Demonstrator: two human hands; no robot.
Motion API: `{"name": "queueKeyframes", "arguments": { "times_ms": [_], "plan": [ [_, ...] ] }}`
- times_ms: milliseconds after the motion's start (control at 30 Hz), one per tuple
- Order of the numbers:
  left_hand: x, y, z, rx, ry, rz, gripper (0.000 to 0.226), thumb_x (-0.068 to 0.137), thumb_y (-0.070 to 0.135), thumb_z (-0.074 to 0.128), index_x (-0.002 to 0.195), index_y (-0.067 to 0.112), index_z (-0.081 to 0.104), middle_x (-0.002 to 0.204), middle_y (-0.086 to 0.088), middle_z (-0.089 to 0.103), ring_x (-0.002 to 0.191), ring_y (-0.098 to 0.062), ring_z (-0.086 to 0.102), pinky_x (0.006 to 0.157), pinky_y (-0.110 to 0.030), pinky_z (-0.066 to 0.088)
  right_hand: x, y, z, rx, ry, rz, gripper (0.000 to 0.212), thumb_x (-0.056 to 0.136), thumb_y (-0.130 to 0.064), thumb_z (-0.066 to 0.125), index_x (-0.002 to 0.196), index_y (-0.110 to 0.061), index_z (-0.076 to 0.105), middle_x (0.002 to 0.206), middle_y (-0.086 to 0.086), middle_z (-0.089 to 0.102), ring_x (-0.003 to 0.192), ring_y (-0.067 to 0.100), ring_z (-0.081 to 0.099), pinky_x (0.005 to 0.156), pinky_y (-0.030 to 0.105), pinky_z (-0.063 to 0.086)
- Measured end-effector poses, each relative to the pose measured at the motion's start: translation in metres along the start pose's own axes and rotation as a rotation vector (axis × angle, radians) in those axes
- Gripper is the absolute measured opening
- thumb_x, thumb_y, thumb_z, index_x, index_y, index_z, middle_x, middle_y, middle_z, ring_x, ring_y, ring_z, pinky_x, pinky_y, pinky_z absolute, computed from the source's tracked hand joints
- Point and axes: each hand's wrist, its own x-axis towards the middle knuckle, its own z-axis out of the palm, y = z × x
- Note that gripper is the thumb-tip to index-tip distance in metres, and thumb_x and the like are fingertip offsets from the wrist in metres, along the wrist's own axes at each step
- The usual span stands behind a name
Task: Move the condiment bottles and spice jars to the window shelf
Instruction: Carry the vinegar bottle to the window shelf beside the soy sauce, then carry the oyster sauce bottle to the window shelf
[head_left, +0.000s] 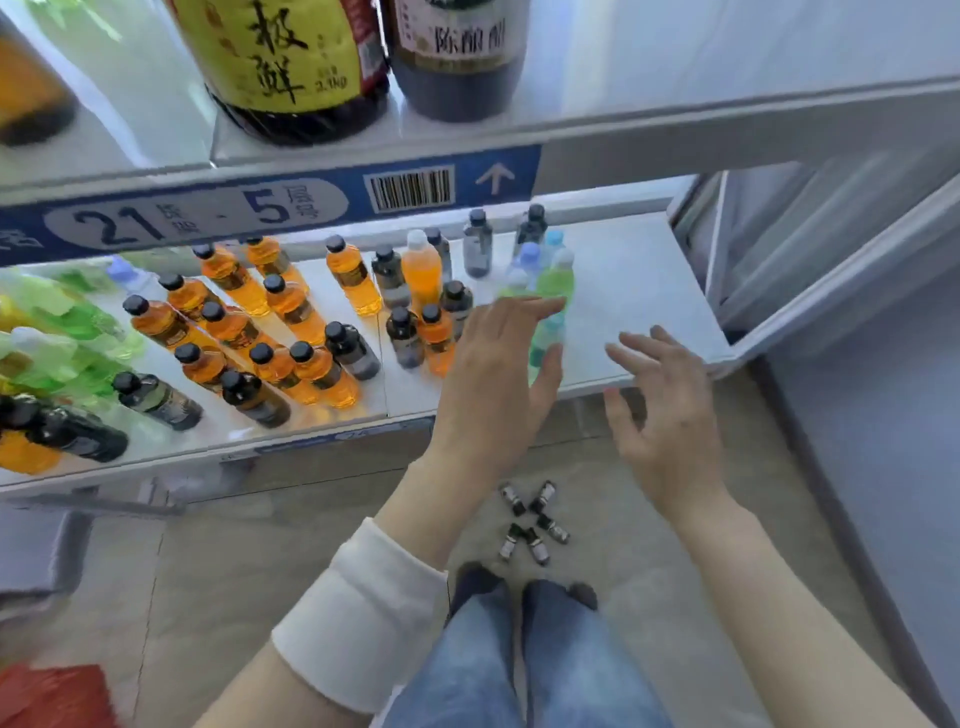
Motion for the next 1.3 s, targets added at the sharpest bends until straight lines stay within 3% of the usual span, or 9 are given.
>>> {"name": "queueKeyframes", "arguments": {
  "times_ms": [200, 267, 367, 500, 600, 733, 900, 1033, 1300],
  "plan": [
    [-0.06, 0.005, 0.055, 0.194, -0.303, 0.034, 0.028, 0.078, 0.017, 0.051, 0.102, 0.009, 0.064, 0.092, -0.01, 0.065, 0.082, -0.032, 0.062, 0.072, -0.036, 0.049, -0.122, 0.021, -0.018, -0.188, -0.148, 0.202, 0.038, 0.086, -0.028, 0.048, 0.111, -0.005, 0.062, 0.112, 0.013, 0.062, 0.113, 0.035, 0.055, 0.098, 0.047, 0.04],
    [-0.083, 0.016, 0.07, 0.236, -0.396, 0.09, 0.034, 0.077, 0.021, 0.046, 0.102, 0.009, 0.065, 0.09, -0.009, 0.066, 0.079, -0.032, 0.063, 0.071, -0.037, 0.05, -0.158, 0.022, -0.026, -0.224, -0.168, 0.283, 0.039, 0.085, -0.03, 0.047, 0.11, -0.005, 0.063, 0.11, 0.013, 0.063, 0.111, 0.035, 0.057, 0.098, 0.045, 0.039],
    [-0.131, 0.036, 0.092, 0.261, -0.581, 0.196, 0.034, 0.073, 0.014, 0.055, 0.104, 0.006, 0.066, 0.096, -0.011, 0.068, 0.085, -0.034, 0.065, 0.075, -0.04, 0.051, -0.217, 0.021, -0.041, -0.252, -0.179, 0.42, 0.045, 0.083, -0.033, 0.045, 0.109, -0.003, 0.064, 0.109, 0.015, 0.064, 0.111, 0.038, 0.058, 0.099, 0.044, 0.039],
    [-0.194, 0.074, 0.11, 0.27, -0.787, 0.351, 0.043, 0.07, 0.021, 0.039, 0.099, 0.009, 0.068, 0.095, -0.007, 0.069, 0.084, -0.029, 0.067, 0.074, -0.035, 0.052, -0.295, 0.008, -0.067, -0.268, -0.156, 0.653, 0.049, 0.082, -0.035, 0.042, 0.112, -0.003, 0.063, 0.112, 0.018, 0.063, 0.112, 0.04, 0.057, 0.102, 0.04, 0.032],
    [-0.226, 0.11, 0.117, 0.229, -0.854, 0.423, 0.038, 0.076, 0.022, 0.043, 0.104, 0.013, 0.067, 0.099, -0.005, 0.069, 0.092, -0.027, 0.066, 0.081, -0.035, 0.05, -0.343, -0.007, -0.091, -0.275, -0.096, 0.784, 0.046, 0.083, -0.033, 0.046, 0.113, -0.003, 0.062, 0.113, 0.018, 0.063, 0.111, 0.04, 0.057, 0.096, 0.036, 0.03],
    [-0.249, 0.151, 0.126, 0.129, -0.935, 0.514, 0.038, 0.088, 0.019, 0.052, 0.126, 0.014, 0.054, 0.124, -0.007, 0.057, 0.119, -0.029, 0.049, 0.1, -0.037, 0.033, -0.38, -0.019, -0.124, -0.331, 0.053, 0.923, 0.041, 0.082, -0.027, 0.053, 0.113, -0.003, 0.06, 0.113, 0.016, 0.062, 0.109, 0.039, 0.057, 0.096, 0.035, 0.034],
    [-0.267, 0.179, 0.144, 0.0, -0.989, 0.657, 0.037, 0.087, 0.016, 0.058, 0.123, 0.01, 0.055, 0.12, -0.008, 0.06, 0.112, -0.031, 0.054, 0.095, -0.038, 0.037, -0.409, -0.041, -0.15, -0.394, 0.209, 1.121, 0.041, 0.083, -0.015, 0.066, 0.12, -0.001, 0.057, 0.122, 0.015, 0.057, 0.12, 0.034, 0.051, 0.102, 0.041, 0.04],
    [-0.289, 0.208, 0.16, -0.041, -1.083, 0.769, 0.039, 0.093, 0.023, 0.048, 0.131, 0.017, 0.046, 0.131, -0.003, 0.052, 0.12, -0.023, 0.046, 0.098, -0.031, 0.028, -0.434, -0.06, -0.154, -0.428, 0.289, 1.253, 0.041, 0.082, -0.012, 0.067, 0.12, -0.001, 0.057, 0.124, 0.016, 0.055, 0.122, 0.034, 0.049, 0.103, 0.045, 0.041],
    [-0.374, 0.267, 0.162, -0.101, -1.192, 0.952, 0.039, 0.093, 0.021, 0.049, 0.131, 0.014, 0.047, 0.128, -0.005, 0.053, 0.117, -0.026, 0.048, 0.097, -0.031, 0.029, -0.513, -0.09, -0.187, -0.488, 0.443, 1.415, 0.041, 0.083, -0.012, 0.067, 0.121, -0.002, 0.056, 0.122, 0.018, 0.056, 0.123, 0.039, 0.048, 0.099, 0.054, 0.042]
  ]
}}
